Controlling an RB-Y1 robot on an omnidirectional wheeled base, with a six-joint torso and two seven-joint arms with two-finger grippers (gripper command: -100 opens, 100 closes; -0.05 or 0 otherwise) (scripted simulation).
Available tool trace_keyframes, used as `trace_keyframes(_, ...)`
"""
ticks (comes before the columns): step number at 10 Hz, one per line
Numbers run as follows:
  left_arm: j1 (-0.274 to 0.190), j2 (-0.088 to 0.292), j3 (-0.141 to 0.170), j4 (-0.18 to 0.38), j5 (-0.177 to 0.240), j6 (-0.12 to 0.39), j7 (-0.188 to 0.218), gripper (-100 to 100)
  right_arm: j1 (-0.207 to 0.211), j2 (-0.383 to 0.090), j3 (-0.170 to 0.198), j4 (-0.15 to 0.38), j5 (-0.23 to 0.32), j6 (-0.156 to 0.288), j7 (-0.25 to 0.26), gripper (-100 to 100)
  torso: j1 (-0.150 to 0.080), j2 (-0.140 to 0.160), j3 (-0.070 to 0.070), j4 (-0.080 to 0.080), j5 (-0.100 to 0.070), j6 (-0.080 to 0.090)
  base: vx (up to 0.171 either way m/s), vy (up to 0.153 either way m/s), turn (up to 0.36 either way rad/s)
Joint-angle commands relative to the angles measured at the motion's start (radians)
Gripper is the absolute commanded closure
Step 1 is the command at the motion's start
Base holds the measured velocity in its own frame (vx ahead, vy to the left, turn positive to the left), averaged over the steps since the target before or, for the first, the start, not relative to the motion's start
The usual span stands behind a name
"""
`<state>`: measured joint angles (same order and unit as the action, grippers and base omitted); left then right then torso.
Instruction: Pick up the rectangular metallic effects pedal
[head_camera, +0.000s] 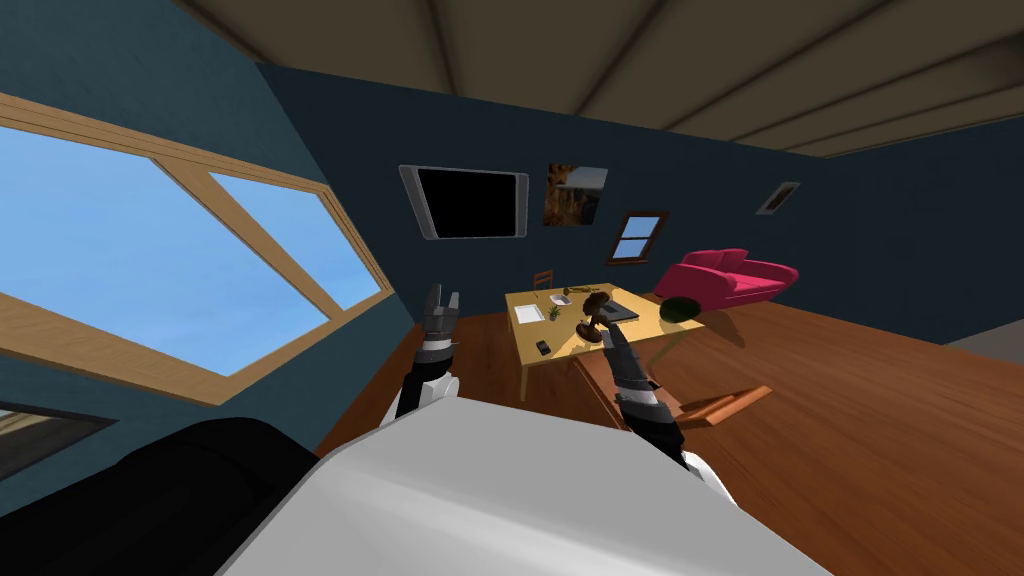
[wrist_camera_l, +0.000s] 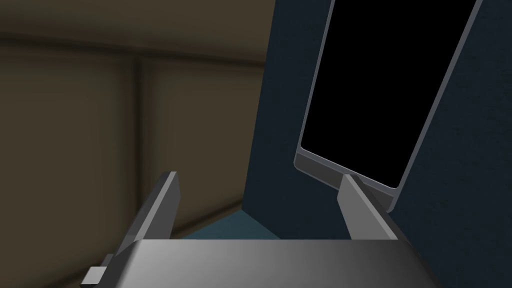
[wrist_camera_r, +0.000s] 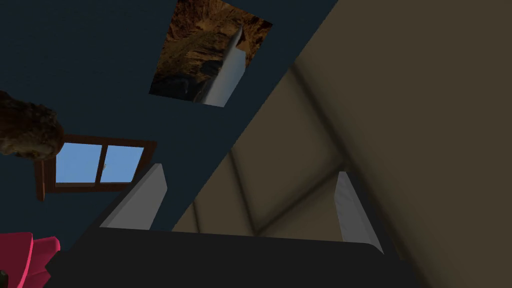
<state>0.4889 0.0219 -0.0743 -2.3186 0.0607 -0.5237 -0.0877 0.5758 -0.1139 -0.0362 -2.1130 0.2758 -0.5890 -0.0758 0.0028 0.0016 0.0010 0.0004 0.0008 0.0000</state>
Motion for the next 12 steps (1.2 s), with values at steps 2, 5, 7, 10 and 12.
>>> trace_keyframes(2, 0.000, 0.000, 0.000, 0.000, 0.000, 0.000, 0.000, 0, 0.027, -0.035, -0.016, 0.048, 0.080, 0.031, 0.021, -100, -0.001, 0.000, 0.000, 0.000, 0.000, 0.000, -0.020, 0.045, 0.070)
trace_keyframes(5, 0.000, 0.000, 0.000, 0.000, 0.000, 0.000, 0.000, 0, 0.043, -0.051, -0.023, 0.068, 0.147, 0.047, 0.029, -100, 0.000, -0.001, 0.000, 0.000, 0.000, 0.000, -0.010, 0.042, 0.045)
trace_keyframes(7, 0.000, 0.000, 0.000, 0.000, 0.000, 0.000, 0.000, 0, 0.075, -0.082, -0.036, 0.111, 0.220, 0.081, 0.042, -100, 0.000, -0.001, -0.001, 0.000, 0.000, 0.000, 0.001, 0.049, 0.117)
trace_keyframes(10, 0.000, 0.000, 0.000, 0.000, 0.000, 0.000, 0.000, 0, 0.091, -0.096, -0.041, 0.134, 0.300, 0.099, 0.047, -100, 0.000, -0.002, -0.001, 0.000, 0.000, 0.000, 0.008, 0.037, 0.049)
trace_keyframes(12, 0.000, 0.000, 0.000, 0.000, 0.000, 0.000, 0.000, 0, 0.106, -0.110, -0.045, 0.158, 0.354, 0.118, 0.051, -100, -0.001, -0.002, -0.001, 0.000, 0.000, 0.000, 0.014, 0.035, 0.076)
